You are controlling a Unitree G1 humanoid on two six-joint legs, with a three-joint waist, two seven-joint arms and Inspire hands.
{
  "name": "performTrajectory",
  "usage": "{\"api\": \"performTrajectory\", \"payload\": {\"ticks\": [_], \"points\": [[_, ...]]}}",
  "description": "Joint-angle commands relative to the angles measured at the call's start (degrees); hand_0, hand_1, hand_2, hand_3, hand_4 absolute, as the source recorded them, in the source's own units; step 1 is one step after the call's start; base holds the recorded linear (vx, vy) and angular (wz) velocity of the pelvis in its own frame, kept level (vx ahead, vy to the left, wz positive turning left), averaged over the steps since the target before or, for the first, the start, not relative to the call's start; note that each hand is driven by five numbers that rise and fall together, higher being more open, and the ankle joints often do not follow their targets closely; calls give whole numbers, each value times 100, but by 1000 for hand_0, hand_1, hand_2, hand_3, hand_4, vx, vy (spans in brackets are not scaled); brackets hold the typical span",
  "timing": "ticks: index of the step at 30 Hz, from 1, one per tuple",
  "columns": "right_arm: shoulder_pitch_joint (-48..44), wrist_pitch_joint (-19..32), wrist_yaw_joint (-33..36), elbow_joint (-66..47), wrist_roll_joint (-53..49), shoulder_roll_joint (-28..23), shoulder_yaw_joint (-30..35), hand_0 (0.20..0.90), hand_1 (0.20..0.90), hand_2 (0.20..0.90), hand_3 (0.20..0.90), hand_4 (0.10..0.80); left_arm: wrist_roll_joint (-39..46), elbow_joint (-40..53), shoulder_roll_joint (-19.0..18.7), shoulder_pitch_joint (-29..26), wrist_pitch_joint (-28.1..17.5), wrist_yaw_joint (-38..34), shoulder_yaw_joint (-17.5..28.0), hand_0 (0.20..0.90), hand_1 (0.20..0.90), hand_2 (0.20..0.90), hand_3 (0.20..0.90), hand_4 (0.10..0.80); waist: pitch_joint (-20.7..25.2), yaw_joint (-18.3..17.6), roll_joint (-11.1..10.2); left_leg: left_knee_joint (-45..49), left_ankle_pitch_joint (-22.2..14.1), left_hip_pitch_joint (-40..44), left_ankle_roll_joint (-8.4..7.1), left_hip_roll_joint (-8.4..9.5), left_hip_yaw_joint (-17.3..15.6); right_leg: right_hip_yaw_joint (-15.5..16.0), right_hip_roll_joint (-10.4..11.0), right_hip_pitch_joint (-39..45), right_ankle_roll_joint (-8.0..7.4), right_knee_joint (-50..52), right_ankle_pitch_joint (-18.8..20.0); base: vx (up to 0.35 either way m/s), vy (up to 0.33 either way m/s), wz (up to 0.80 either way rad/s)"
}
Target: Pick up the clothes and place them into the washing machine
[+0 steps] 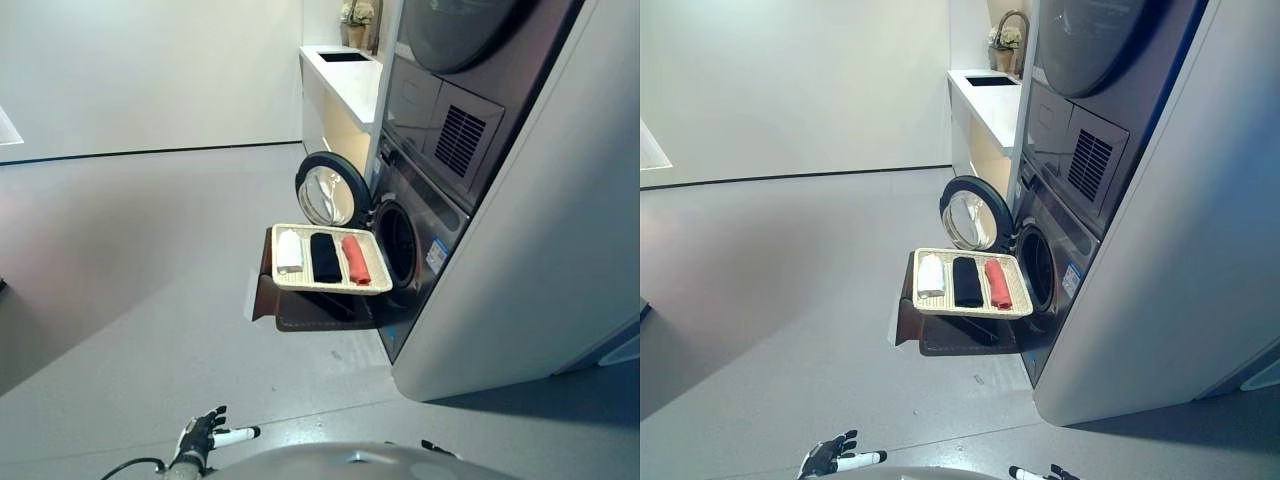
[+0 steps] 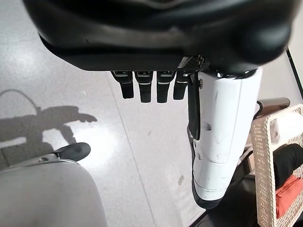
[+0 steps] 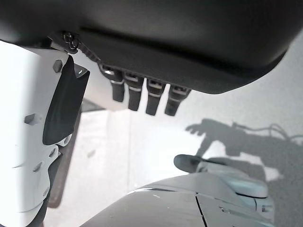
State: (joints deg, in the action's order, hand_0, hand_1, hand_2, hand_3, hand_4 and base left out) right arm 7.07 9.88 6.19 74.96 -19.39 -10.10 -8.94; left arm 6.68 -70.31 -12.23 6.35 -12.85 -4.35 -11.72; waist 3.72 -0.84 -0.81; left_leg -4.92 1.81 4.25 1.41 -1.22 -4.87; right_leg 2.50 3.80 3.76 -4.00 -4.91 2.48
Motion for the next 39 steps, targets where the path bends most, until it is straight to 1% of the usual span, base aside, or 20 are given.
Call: {"api": "performTrajectory", "payload": {"ticks": [1,5,10,19,22,27,34,36,39], "points": [[-559,137,1,85,115,-133,45,900,900,900,900,800,82,-150,170,-560,-193,126,202,900,900,900,900,800,-159,-44,-51,-8,-500,215,-348,67,157,123,55,82,-257,2,18,0,0,0],[-561,130,7,52,143,-124,38,900,900,900,900,800,28,-161,145,-552,-139,111,249,900,900,900,900,800,-173,-44,-51,-8,-498,209,-348,68,155,126,56,80,-256,4,24,0,0,0],[-570,113,-2,101,146,-116,34,900,900,900,900,800,80,-343,223,-576,-96,71,315,900,900,900,900,800,-169,-45,-51,-8,-502,217,-343,74,157,112,56,88,-258,2,21,0,0,0],[-616,86,31,61,174,-117,-11,900,900,900,900,800,-70,-373,243,-641,-28,-9,215,900,900,900,900,800,-214,-59,-38,-8,-509,210,-331,82,148,117,66,66,-263,18,21,0,0,0],[-641,86,28,40,166,-140,-16,900,900,900,900,800,20,-376,241,-655,-17,60,213,900,900,900,900,800,-243,-65,-38,-8,-505,185,-319,93,147,116,65,19,-264,41,25,0,0,0],[-704,68,45,60,143,-141,-20,900,900,900,900,800,67,-355,234,-709,-57,-19,210,900,900,900,900,800,-277,-54,-47,-8,-507,143,-292,111,164,124,90,-37,-268,76,26,0,0,0],[-934,49,105,77,134,-177,-70,900,900,900,900,800,169,-306,186,-886,-50,-114,160,900,900,900,900,800,-425,-5,-59,67,-524,-43,-171,210,132,89,208,-266,-296,341,-19,5,41,-1],[-1014,36,133,96,133,-188,-76,900,900,900,900,800,217,-308,169,-954,-51,-131,149,900,900,900,900,800,-477,13,-71,217,-592,-139,-121,243,123,64,256,-354,-298,499,-57,22,73,-2],[-1150,13,183,96,153,-224,-95,900,900,900,900,800,264,-274,121,-1055,-45,-167,150,900,900,900,900,800,-548,54,-87,571,-829,-290,12,315,136,-21,303,-554,-326,947,-179,60,103,-2]]}}
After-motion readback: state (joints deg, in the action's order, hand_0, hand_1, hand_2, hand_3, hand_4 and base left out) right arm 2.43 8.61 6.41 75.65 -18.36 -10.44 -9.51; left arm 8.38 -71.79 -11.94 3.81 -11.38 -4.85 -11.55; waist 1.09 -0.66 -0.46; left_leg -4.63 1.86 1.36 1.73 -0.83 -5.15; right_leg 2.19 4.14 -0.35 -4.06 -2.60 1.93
